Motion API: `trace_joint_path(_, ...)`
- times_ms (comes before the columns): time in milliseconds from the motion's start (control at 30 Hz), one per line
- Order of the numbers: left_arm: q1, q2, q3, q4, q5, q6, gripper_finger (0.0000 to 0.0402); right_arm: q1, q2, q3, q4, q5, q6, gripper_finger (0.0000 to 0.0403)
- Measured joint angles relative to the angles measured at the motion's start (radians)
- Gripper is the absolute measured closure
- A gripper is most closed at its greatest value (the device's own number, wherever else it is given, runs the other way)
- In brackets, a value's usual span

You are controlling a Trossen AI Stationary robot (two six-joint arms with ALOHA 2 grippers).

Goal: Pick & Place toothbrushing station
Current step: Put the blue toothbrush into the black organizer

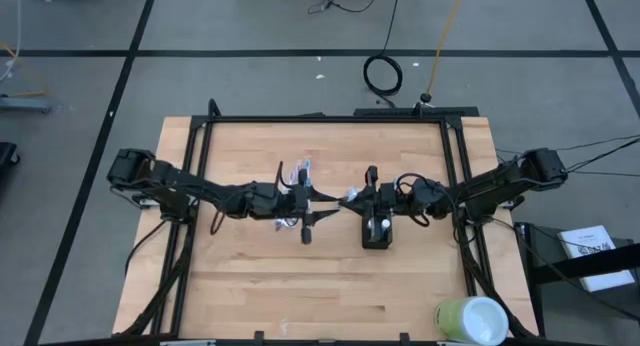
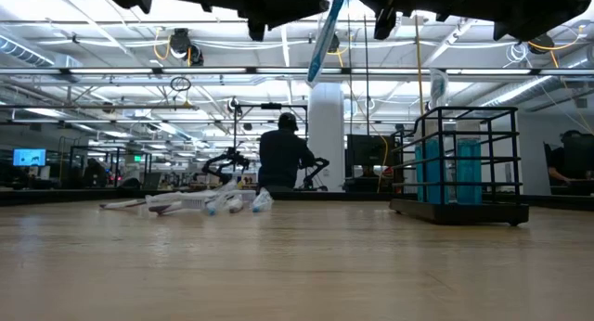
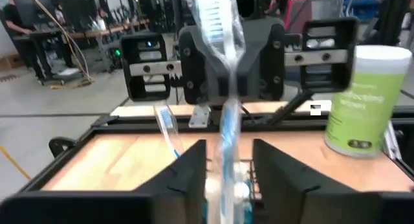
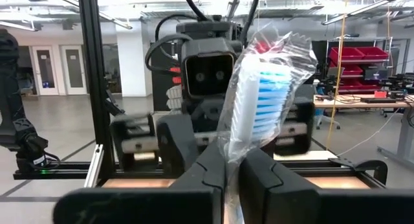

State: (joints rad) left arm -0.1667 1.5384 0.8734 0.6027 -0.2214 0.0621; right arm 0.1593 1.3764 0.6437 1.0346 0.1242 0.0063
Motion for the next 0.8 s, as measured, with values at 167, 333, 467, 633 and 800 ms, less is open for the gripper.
trace_joint_path(167, -0.003, -0.124, 0.000, -0.195, 0.001, -0.040, 0.0206, 0.000, -0.062, 0.000, -0.099, 0.000, -0.007, 0.0392)
trace_joint_path(333, -0.002, -0.291, 0.000, -0.422, 0.001, -0.088, 0.0178, 0.021, -0.137, 0.000, -0.195, 0.002, -0.019, 0.0392)
trace_joint_path(467, -0.022, -0.393, 0.000, -0.545, 0.001, -0.063, 0.0168, 0.062, -0.208, 0.000, -0.277, 0.003, -0.060, 0.0392)
trace_joint_path(633, -0.059, -0.486, -0.005, -0.619, -0.017, -0.014, 0.0167, 0.142, -0.327, 0.000, -0.398, 0.048, -0.109, 0.0392)
trace_joint_path(800, -0.088, -0.556, -0.067, -0.627, -0.131, -0.013, 0.0167, 0.250, -0.416, 0.000, -0.499, 0.216, -0.173, 0.0392)
